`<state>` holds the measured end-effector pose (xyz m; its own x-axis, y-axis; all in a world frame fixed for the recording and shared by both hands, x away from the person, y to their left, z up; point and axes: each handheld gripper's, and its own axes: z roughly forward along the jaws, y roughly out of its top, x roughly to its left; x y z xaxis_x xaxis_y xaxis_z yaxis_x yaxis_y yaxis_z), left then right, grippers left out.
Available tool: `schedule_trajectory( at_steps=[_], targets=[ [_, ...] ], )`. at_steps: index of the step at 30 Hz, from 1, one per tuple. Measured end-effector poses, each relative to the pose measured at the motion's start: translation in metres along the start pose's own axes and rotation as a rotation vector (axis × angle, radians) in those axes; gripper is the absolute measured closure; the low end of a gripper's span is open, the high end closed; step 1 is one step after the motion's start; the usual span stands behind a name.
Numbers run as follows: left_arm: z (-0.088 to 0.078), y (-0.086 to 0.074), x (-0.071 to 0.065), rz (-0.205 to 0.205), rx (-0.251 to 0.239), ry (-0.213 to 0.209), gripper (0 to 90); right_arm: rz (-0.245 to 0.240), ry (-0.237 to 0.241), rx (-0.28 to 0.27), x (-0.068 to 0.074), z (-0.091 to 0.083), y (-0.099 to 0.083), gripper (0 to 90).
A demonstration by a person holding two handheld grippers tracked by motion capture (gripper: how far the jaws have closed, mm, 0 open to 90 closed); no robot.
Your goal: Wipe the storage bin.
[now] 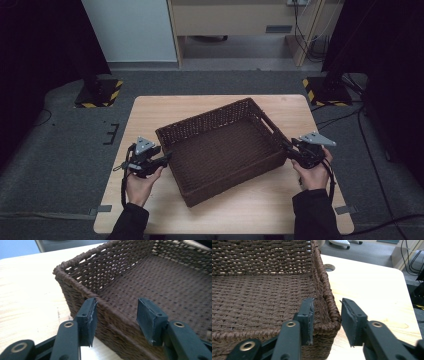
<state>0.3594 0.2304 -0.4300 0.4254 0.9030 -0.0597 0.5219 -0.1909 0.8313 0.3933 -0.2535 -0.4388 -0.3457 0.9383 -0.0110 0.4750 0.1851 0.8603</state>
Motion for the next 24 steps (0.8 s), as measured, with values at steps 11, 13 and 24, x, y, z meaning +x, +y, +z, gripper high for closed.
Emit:
schedule_trajectory(
  at_steps=[11, 13, 24],
  targets=[
    [-0.004, -0.006, -0.011, 0.042, 0.019, -0.019, 56.6, -0.019, 0.042, 0.067, 0.008, -0.018, 0.001, 66.7],
    [0.0, -0.003, -0.004, 0.021, 0.015, -0.031, 60.9, -0.025, 0.038, 0.044, 0.007, -0.013, 0.003, 67.8],
    [-0.012, -0.008, -0.004, 0.017, 0.015, -0.006, 55.3, -0.026, 0.083, 0.079, 0.018, -0.016, -0.006, 79.0]
  ],
)
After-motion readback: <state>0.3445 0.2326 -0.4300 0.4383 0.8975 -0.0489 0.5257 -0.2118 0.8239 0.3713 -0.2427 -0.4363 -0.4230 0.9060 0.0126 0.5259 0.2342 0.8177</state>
